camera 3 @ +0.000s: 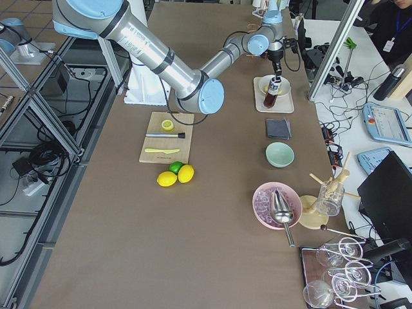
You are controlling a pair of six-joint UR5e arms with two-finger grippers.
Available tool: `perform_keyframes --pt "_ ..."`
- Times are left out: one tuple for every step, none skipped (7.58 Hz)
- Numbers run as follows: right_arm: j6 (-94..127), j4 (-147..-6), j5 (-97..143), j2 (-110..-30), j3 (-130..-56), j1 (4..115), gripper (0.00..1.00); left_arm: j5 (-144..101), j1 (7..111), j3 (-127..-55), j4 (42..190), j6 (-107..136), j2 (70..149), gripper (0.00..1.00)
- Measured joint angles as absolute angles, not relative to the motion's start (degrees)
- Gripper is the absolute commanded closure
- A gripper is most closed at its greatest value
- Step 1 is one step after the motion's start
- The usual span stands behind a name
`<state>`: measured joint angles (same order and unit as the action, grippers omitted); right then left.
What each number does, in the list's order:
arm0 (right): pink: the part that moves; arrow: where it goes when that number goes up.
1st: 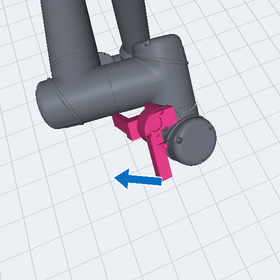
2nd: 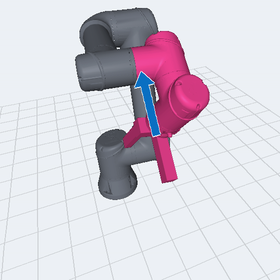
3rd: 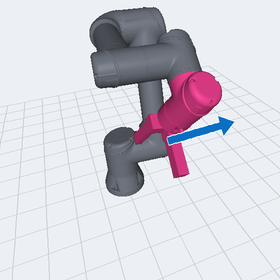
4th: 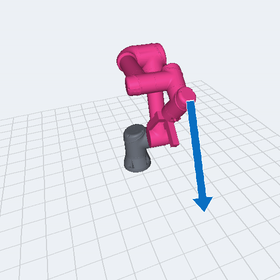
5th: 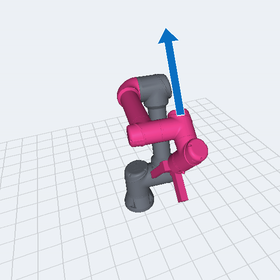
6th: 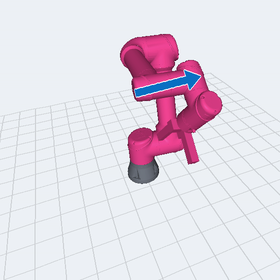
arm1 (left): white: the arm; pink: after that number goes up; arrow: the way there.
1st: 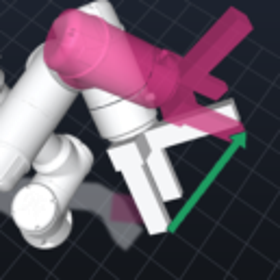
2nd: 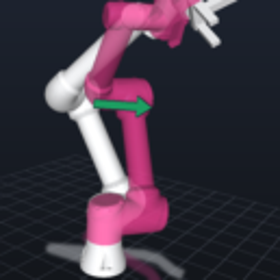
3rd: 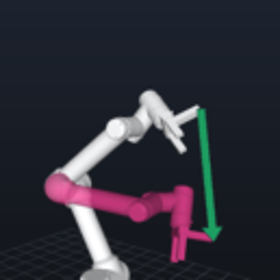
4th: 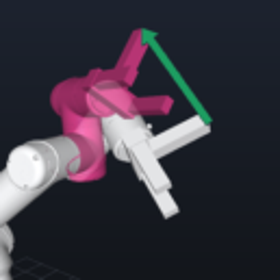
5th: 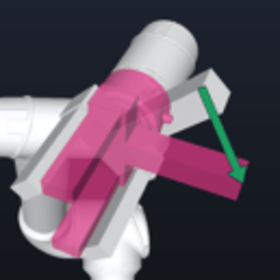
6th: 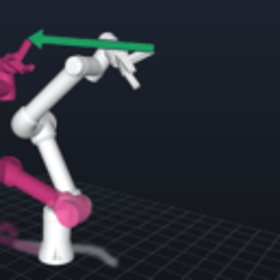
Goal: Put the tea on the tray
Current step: 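Carry the tea bottle onto the beige tray beside the plate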
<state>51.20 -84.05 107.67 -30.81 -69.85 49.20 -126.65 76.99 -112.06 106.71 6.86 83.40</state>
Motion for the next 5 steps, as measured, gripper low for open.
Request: perform_keyframes --pt "51.2 -84.0 107.6 -30.9 -69.8 49.0 1.00 -126.6 77.0 -112.0 106.7 6.9 83.4 0.00" --pt "51.2 -83.9 107.5 -31.1 -69.8 48.8 0.89 -126.7 77.0 -112.0 106.7 6.9 83.4 0.00" --pt "51.0 -83.9 107.5 -31.1 -69.8 48.8 0.22 -126.6 77.0 -111.9 106.7 6.9 83.5 0.00" --pt "50.9 -83.7 107.5 -31.2 -69.8 48.8 0.01 -126.6 77.0 -111.8 106.8 6.9 83.6 0.00" --pt "50.8 -83.4 107.5 -31.2 -69.8 48.9 0.00 -126.6 77.0 -111.6 106.8 6.9 83.7 0.00"
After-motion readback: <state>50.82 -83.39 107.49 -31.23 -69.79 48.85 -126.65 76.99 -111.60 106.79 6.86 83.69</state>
